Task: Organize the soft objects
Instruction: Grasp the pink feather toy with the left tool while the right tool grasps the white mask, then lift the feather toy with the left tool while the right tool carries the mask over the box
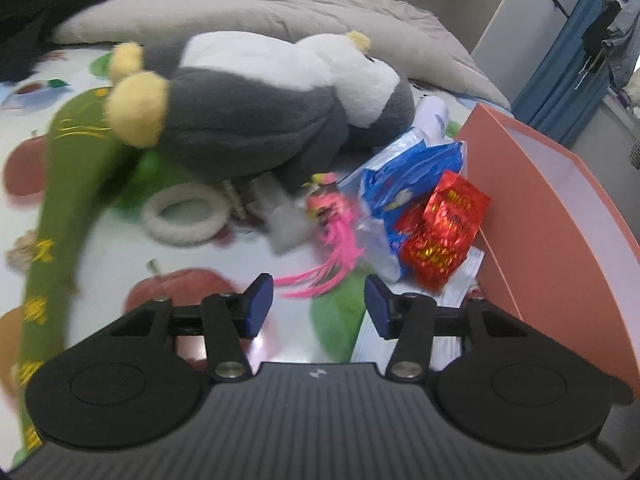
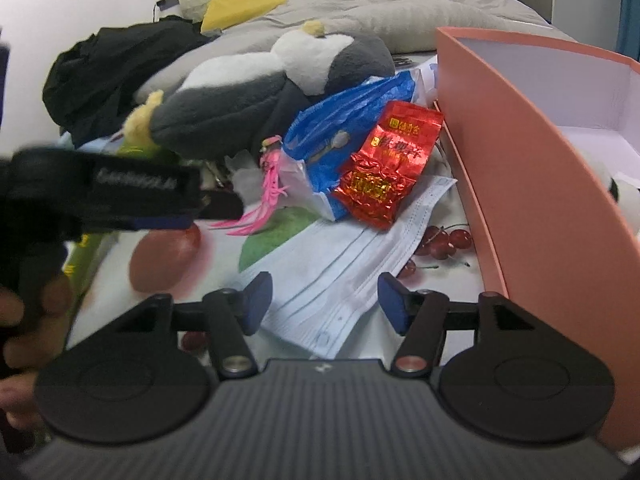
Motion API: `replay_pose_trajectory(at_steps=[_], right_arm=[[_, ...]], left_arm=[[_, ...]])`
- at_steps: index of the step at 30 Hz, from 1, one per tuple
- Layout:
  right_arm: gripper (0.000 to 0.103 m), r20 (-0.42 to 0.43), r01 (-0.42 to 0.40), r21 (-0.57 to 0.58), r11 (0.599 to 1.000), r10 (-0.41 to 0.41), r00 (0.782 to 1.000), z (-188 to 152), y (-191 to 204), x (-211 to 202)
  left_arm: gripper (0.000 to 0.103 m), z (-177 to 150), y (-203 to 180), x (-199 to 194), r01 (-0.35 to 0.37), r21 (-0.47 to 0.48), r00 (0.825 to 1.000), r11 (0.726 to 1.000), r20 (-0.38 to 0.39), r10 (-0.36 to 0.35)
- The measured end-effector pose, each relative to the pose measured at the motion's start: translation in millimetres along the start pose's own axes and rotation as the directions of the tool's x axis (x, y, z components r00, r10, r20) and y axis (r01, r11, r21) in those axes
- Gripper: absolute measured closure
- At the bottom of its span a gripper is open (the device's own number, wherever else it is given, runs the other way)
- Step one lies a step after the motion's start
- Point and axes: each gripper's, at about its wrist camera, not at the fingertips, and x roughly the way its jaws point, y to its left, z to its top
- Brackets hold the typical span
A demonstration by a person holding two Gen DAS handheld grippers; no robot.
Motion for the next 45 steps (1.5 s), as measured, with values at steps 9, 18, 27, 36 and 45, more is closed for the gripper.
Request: replay_pose_trajectory(at_steps=[9, 18, 27, 36, 45], right_arm=[[0.042, -0.017, 0.011, -0.052, 0.999, -0.011, 1.0, -1.2, -1.9, 21.9], [0.092, -0.018, -0.002, -0.109, 0.994, 0.0, 1.0, -1.5, -2.1, 19.4], [0.096, -0.013, -0.013, -0.061, 0.998, 0.012, 1.0, 1.8, -19.1, -5.9], [0.096, -0.035, 0.018, -0.07, 0.997, -0.021, 0.999, -5.2, -21.1, -36.6], [0.096, -0.063, 0.023, -0.075, 0.997, -0.027, 0.998, -17.7, -21.0, -62.8]], left_arm=[[0.066, 7.2, -3.7, 43.9, 0.012, 0.015, 0.999, 1.0, -0.03, -0.011], [0.096, 13.2, -0.9, 51.5, 0.029, -0.011, 0.999, 1.0, -0.017, -0.029], [0.1, 4.4, -4.0, 18.2, 0.039, -0.042, 0.999, 0.998, -0.001, -0.039], [0.1, -18.1, -9.8, -24.5, 0.032, -0.015, 0.999, 0.999, -0.008, -0.032], [0.1, -50.4, -2.9, -57.0, 0.036, -0.014, 0.998, 0.999, -0.05, -0.037]])
